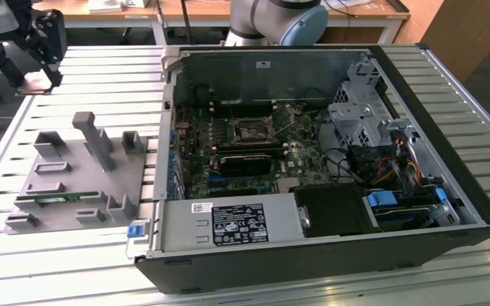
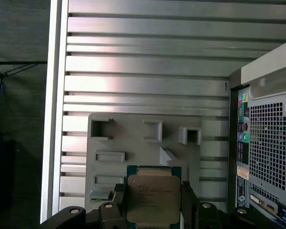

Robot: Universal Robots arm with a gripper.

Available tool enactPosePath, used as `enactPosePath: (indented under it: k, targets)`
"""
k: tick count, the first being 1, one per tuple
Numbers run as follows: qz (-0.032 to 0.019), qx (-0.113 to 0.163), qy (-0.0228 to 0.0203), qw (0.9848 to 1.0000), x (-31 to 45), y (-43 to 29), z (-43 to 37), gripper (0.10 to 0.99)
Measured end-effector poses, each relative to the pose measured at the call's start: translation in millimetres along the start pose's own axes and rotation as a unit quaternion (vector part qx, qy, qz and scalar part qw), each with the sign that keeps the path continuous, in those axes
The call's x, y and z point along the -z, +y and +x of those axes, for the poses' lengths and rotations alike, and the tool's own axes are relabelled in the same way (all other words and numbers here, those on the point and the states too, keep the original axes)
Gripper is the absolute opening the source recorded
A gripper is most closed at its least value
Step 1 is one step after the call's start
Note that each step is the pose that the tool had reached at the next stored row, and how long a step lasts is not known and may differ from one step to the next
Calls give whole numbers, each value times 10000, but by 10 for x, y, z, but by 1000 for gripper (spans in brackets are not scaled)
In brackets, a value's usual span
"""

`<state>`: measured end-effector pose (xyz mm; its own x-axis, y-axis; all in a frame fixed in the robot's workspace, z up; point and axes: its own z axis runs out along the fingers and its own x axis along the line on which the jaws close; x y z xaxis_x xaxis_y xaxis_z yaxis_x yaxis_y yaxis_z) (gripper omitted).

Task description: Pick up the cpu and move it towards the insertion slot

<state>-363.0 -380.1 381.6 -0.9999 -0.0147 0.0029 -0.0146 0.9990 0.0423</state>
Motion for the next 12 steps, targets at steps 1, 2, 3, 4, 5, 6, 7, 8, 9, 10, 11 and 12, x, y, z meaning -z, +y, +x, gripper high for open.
enactPosePath:
  k: [1,2,3,4,5,6,7,8,9,10,11,12]
  targets:
    - [0,0,0,10000,0,0,-17,541]
    - [0,0,0,10000,0,0,-34,541]
    - [0,0,0,10000,1,0,-51,541]
    - [0,0,0,10000,1,1,-67,541]
    - [0,0,0,10000,1,1,-84,541]
    - [0,0,0,10000,0,2,-100,541]
    - [0,0,0,10000,0,3,-116,541]
    - [0,1,0,10000,0,3,-131,541]
    - [0,0,0,10000,0,4,-147,541]
    - [0,0,0,10000,0,4,-164,541]
    - [0,0,0,10000,0,4,-182,541]
    - [0,0,0,10000,0,5,-199,541]
